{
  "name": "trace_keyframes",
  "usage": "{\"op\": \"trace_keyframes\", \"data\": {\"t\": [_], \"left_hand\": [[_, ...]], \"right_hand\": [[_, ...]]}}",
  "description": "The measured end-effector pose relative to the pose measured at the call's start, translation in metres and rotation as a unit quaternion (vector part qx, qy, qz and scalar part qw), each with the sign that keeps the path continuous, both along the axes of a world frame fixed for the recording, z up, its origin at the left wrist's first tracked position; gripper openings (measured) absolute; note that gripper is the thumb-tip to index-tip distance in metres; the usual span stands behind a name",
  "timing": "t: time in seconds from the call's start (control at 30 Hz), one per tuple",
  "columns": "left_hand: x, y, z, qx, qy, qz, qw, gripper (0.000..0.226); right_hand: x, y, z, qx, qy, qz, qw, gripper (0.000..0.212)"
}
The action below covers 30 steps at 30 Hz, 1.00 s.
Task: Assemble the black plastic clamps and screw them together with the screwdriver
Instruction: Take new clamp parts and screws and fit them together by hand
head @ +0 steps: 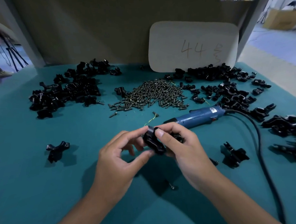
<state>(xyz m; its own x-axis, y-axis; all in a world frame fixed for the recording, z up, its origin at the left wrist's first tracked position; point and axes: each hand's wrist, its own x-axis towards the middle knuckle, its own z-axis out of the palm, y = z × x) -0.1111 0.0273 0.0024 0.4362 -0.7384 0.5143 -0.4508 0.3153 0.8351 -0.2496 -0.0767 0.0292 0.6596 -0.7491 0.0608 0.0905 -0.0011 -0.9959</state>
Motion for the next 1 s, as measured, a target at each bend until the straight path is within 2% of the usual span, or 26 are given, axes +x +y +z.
{"op": "trace_keyframes", "data": {"t": [0.1,0.2,0.27,0.33,0.47,0.57,0.7,0.8,0.93,1.0], "left_hand": [[0.0030,0.0016,0.0023,-0.019,-0.071,0.039,0.997,0.031],[0.0014,0.0001,0.0030,-0.022,-0.091,0.043,0.995,0.022],[-0.0019,-0.0009,0.0005,-0.031,-0.049,0.013,0.998,0.014],[-0.0030,-0.0006,-0.0010,-0.014,0.031,-0.014,0.999,0.008],[-0.0023,0.0008,-0.0005,0.024,0.103,-0.046,0.993,0.003],[-0.0047,0.0010,0.0020,0.025,0.134,-0.076,0.988,0.013],[-0.0058,0.0019,0.0045,0.006,0.189,-0.084,0.978,0.039],[-0.0046,0.0025,0.0049,0.002,0.214,-0.090,0.973,0.039],[-0.0050,0.0036,0.0051,0.015,0.187,-0.100,0.977,0.036],[-0.0054,0.0040,0.0037,0.025,0.139,-0.102,0.985,0.044]], "right_hand": [[0.0015,0.0040,0.0008,0.006,0.030,0.021,0.999,0.014],[0.0017,0.0026,0.0022,0.036,0.045,0.029,0.998,0.022],[0.0013,0.0006,0.0011,0.055,0.043,0.033,0.997,0.031],[0.0007,-0.0001,-0.0002,0.057,0.030,0.040,0.997,0.025],[-0.0016,0.0010,-0.0003,-0.014,-0.016,0.092,0.996,0.025],[-0.0007,0.0035,-0.0009,-0.092,-0.015,0.083,0.992,0.009],[-0.0009,0.0051,-0.0013,-0.067,-0.004,0.070,0.995,0.017],[-0.0013,0.0057,-0.0019,-0.049,-0.003,0.064,0.997,0.015],[0.0008,0.0065,-0.0010,-0.021,-0.014,0.061,0.998,0.010],[0.0015,0.0062,-0.0009,-0.014,-0.018,0.058,0.998,0.011]]}}
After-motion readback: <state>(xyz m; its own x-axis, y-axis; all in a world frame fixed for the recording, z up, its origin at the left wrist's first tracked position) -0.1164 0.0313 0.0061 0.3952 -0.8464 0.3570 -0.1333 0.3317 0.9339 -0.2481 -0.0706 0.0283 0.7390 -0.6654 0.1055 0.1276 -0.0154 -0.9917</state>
